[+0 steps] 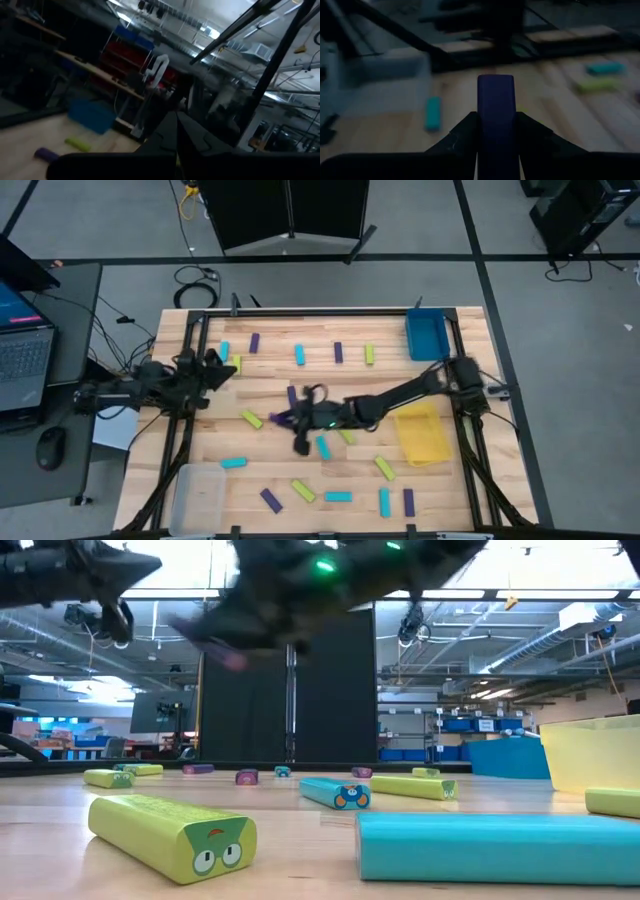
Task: Sort blocks
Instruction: Put the violet block into the transparent bin
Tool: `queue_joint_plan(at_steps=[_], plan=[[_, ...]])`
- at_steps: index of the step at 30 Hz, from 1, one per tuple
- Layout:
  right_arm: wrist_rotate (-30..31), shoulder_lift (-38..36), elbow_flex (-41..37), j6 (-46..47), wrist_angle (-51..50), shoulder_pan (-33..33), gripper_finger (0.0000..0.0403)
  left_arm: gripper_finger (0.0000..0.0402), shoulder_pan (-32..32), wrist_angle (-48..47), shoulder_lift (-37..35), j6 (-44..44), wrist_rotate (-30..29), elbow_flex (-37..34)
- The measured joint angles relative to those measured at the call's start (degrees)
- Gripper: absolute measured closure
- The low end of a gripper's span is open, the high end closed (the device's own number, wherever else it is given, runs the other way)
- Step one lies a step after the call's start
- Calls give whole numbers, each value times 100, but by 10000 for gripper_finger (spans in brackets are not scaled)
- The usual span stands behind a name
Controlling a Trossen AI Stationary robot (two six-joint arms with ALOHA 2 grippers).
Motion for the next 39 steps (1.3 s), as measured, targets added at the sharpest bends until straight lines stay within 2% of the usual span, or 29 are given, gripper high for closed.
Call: queue_joint_plan(at_steps=[9,19,20,22,25,28,39], plan=[[-763,1771,2707,-195,-30,273,288,376,-2,-4,2,28,167,450],[-1366,3499,5546,76,-325,290,288,371,-2,298,-13,-221,292,452],[-1425,3661,5688,85,-327,302,288,371,0,330,-15,-231,303,454],[-1454,3678,5443,179,193,306,288,371,0,361,-21,-248,308,456],[-1442,3790,5613,318,84,290,288,371,-1,395,-17,-251,318,457],[-1443,3842,5656,338,455,260,288,371,0,387,-17,-253,319,460],[-1439,3868,5669,219,531,265,288,371,0,173,22,-227,258,458]])
